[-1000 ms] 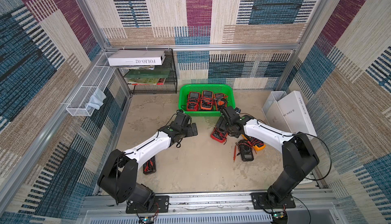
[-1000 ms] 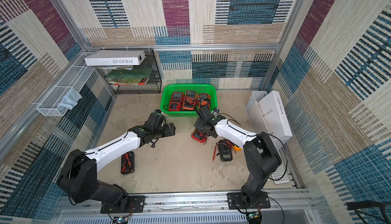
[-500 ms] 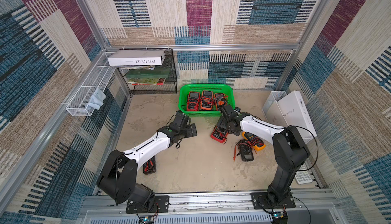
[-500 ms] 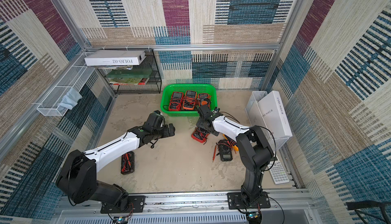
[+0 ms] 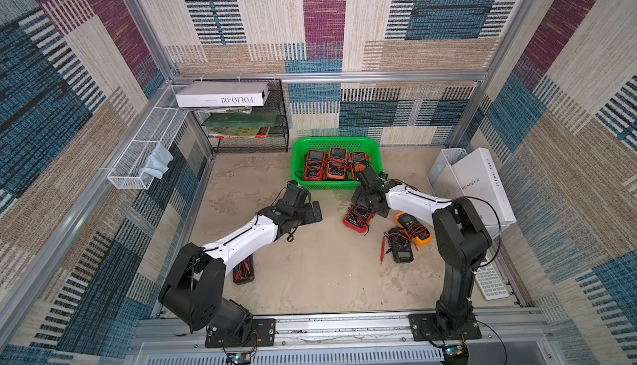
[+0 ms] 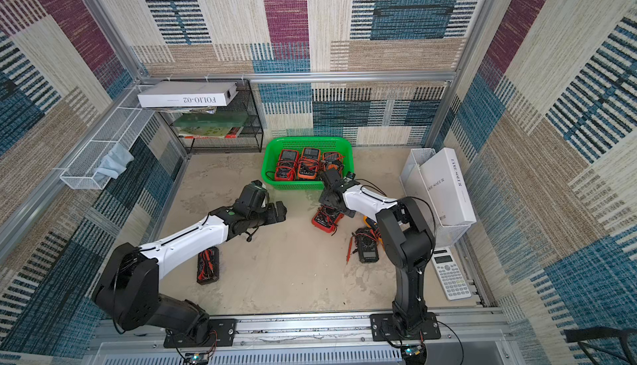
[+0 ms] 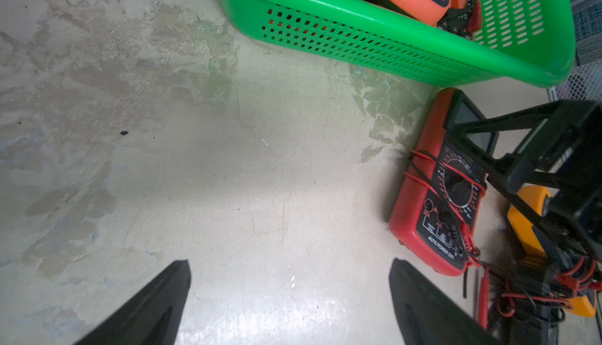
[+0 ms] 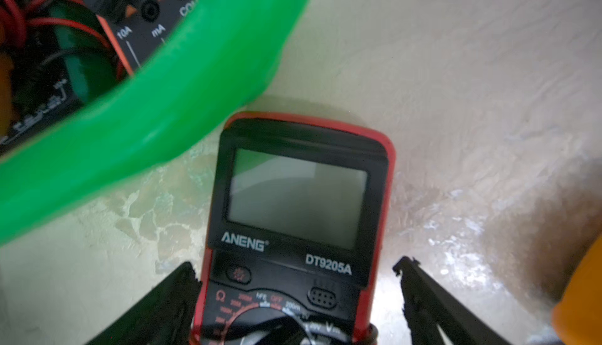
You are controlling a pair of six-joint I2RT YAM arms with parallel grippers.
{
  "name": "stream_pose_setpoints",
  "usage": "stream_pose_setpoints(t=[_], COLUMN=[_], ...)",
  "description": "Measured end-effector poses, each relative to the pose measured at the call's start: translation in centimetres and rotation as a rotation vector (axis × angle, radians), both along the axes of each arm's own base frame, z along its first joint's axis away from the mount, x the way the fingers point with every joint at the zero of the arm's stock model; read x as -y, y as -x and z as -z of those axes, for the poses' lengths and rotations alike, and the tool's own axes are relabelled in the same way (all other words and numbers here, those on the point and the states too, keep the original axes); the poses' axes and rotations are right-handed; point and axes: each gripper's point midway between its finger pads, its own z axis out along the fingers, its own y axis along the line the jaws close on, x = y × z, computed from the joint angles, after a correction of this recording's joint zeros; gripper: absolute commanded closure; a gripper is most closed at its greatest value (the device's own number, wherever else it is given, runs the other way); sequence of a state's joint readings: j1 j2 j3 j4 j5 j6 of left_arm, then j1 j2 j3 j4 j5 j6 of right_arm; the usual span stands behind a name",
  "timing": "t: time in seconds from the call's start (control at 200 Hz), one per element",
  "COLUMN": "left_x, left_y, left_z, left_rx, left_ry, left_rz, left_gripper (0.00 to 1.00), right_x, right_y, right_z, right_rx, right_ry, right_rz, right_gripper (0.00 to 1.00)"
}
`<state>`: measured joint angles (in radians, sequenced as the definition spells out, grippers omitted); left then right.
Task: Put the multimeter into the basket
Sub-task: Pick up the multimeter from the center of the board.
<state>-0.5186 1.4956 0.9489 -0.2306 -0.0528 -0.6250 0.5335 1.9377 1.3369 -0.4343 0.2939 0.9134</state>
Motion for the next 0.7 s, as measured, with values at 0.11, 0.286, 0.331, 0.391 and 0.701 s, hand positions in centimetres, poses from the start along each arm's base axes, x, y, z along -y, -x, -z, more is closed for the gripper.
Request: stream_pose_setpoints(t=[0.11,0.286,0.331,0.391,0.701], left_x=[0.0,0.0,0.1,0.1,0.1], left_y=[0.0,0.1,0.1,0.0,0.0], left_z=[0.2,0.4,0.4,0.4,0.6], left_rx=[-0.004,-0.009,-0.008,-0.006,-0.012], left_ry=[-0.002,0.001,0.002,0.003,0.006], left_rz=[0.000,0.001,0.001,0.000,0.000], left_gripper=[0.00,0.00,0.00,0.00,0.00], right_x=[-0.4,-0.6,-0.6,-0.7,-0.5], right_y=[-0.5,-0.9,-1.1,-1.2,-1.5], right_z=[0.4,1.3,1.5,1.8,2.2], right_rx=[0.001,-0.004,-0.004,-0.004,0.004], right_ry=[-0.002,0.003,0.003,0.003,0.024], right_rz=[-0.011,-0.013,-0.013,-0.012,-0.011], right_gripper=[0.00,0.01,0.00,0.01,0.06])
